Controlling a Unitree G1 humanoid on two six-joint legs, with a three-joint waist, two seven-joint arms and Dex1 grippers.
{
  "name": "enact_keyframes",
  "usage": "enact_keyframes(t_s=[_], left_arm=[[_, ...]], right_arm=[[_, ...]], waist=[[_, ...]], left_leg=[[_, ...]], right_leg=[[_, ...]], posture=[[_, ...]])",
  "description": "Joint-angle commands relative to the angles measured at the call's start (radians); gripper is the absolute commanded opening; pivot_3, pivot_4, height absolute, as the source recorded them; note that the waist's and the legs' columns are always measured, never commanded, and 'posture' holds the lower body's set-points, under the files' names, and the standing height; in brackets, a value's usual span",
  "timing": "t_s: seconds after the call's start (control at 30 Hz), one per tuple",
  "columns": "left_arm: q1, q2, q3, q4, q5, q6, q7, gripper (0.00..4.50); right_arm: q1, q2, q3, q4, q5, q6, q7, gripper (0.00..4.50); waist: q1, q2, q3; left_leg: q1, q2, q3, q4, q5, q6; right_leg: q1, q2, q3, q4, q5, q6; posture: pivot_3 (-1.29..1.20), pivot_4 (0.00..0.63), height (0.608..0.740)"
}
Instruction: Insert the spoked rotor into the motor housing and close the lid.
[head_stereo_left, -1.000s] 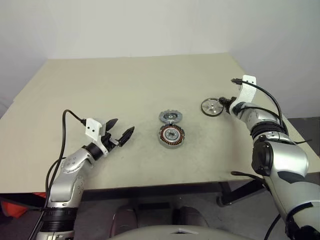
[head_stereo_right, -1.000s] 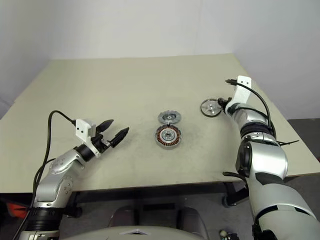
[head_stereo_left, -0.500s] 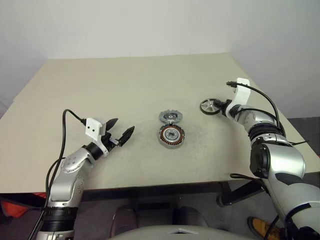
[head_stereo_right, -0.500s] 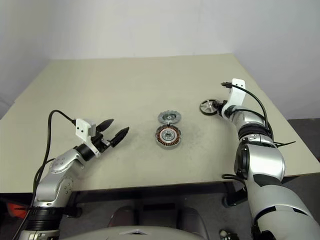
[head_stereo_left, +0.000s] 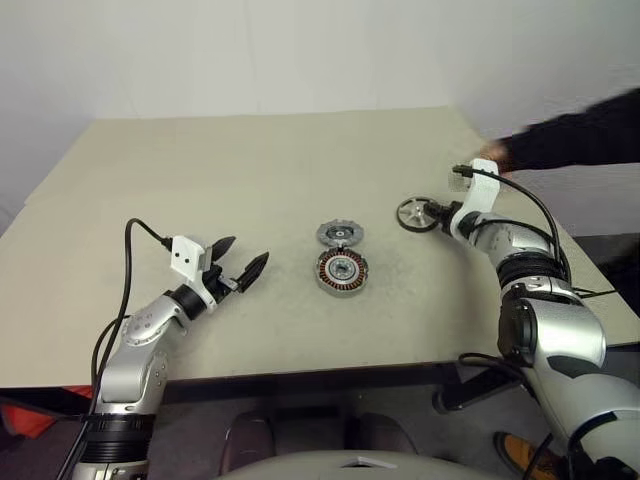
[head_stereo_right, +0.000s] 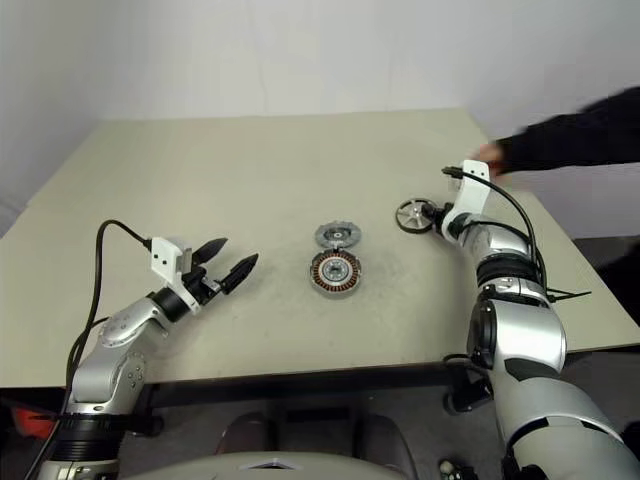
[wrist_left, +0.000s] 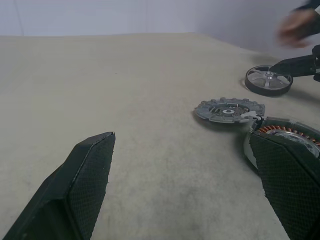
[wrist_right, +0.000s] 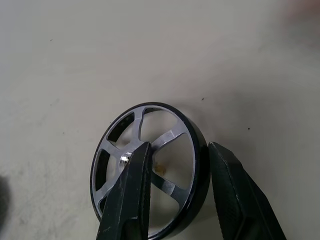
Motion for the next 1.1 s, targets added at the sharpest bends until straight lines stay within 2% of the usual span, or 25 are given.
enact_keyframes(t_s=[0.03,0.37,0.43,0.53,0.67,0.97,1.1], left_arm=[[-0.012,0.006,-0.001,-0.032,0.001,-0.013,0.0,4.5],[-0.015,0.007,-0.005,-0.039,0.003,-0.009,0.005,4.5],[-0.015,0.007,-0.005,-0.041,0.003,-0.008,0.006,4.5],[-0.014,0.007,-0.004,-0.043,0.003,-0.007,0.007,4.5],[-0.015,0.009,-0.001,-0.043,0.0,-0.005,0.005,4.5],[-0.019,0.007,0.015,-0.036,-0.013,0.011,0.017,4.5],[-0.025,-0.011,0.034,-0.026,-0.024,0.027,0.057,4.5]], right_arm=[[0.017,0.03,0.006,-0.045,0.022,0.045,0.017,1.96],[0.019,0.031,0.008,-0.071,0.022,0.047,0.01,1.96],[0.022,0.033,0.016,-0.086,0.026,0.04,0.05,1.96],[0.028,0.038,0.033,-0.112,0.019,0.025,0.078,2.51],[0.048,0.049,0.068,-0.173,0.005,-0.015,0.103,3.86],[0.104,0.027,0.207,-0.279,-0.114,-0.194,0.127,3.86],[0.118,0.029,0.229,-0.351,-0.109,-0.24,0.178,3.86]], waist=[[-0.001,0.0,0.0],[0.009,0.0,0.0],[0.009,0.0,0.0],[0.009,0.0,0.0],[0.009,0.0,0.0],[0.006,0.0,0.0],[0.002,0.0,0.0]], left_leg=[[0.0,0.0,0.0,0.0,0.0,0.0],[0.001,0.0,0.0,0.0,0.0,-0.001],[0.001,0.0,0.0,0.0,0.0,0.0],[0.0,0.0,0.0,0.0,0.0,0.0],[0.001,0.0,0.0,0.0,0.0,0.0],[0.001,0.0,0.0,0.0,0.0,0.0],[0.001,0.0,0.0,0.0,0.0,0.0]], right_leg=[[0.0,0.0,0.0,0.0,0.0,0.0],[-0.001,-0.001,0.0,-0.001,0.0,0.0],[-0.001,-0.001,0.0,-0.001,0.0,0.0],[-0.001,-0.001,0.0,-0.001,0.0,0.0],[-0.001,-0.001,0.0,-0.001,0.0,0.0],[-0.001,-0.001,0.0,-0.001,0.0,0.0],[-0.001,-0.001,0.0,-0.001,0.0,0.0]], posture=[[0.0,0.0,0.74],[0.0,0.0,0.74],[0.0,0.0,0.74],[0.0,0.0,0.74],[0.0,0.0,0.74],[0.0,0.0,0.74],[0.0,0.0,0.74]])
